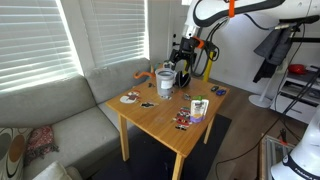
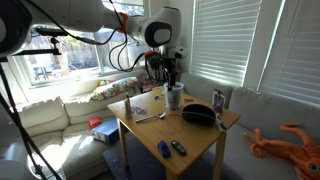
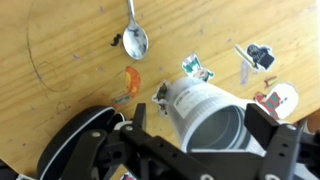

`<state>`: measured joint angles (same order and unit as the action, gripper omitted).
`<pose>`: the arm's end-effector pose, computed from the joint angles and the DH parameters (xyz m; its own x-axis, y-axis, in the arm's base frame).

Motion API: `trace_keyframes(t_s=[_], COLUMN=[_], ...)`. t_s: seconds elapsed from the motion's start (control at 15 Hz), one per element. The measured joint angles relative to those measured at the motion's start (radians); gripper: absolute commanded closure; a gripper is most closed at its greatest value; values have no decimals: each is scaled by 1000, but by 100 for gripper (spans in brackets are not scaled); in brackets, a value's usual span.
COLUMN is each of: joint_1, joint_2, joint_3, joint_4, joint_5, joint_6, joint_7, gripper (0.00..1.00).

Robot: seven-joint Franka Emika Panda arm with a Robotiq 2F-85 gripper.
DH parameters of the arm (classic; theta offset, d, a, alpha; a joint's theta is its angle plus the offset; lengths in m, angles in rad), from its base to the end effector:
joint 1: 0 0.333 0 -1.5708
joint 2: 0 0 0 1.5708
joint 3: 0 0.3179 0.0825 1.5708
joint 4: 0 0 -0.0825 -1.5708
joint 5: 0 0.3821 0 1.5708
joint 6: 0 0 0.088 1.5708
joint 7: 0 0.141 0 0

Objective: Remove the spoon from the plastic cup, put it on the table, put the silver cup in the plastic cup and then put the silver spoon in the silver cup inside the plastic cup

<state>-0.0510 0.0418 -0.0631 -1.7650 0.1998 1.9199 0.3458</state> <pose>0.5889 -0.0465 0.5099 0.8665 -0.4978 0.0357 -0.4798 -0.8506 -0.2152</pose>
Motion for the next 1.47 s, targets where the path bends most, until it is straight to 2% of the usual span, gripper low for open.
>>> trace_keyframes(t_s=[0.2, 0.73, 0.8, 0.87, 0.93, 1.13, 1.2, 1.27, 1.4, 1.47], joint_1=[-10, 1, 4, 7, 10, 17, 17, 18, 18, 18], joint_2=[-19, -25, -25, -25, -26, -26, -26, -26, -26, -26], joint_3=[-5, 9, 11, 13, 15, 17, 19, 20, 21, 21], joint_4=[-68, -237, -251, -263, -273, -292, -297, -301, -306, -306], joint_5=[-4, -84, -97, -106, -112, -118, -120, -123, -129, -130], joint_6=[-53, -59, -59, -58, -58, -57, -57, -56, -48, -42], joint_7=[-57, -49, -46, -43, -41, -36, -35, -32, -22, -18], gripper=[0, 1, 17, 26, 29, 52, 43, 17, 15, 8])
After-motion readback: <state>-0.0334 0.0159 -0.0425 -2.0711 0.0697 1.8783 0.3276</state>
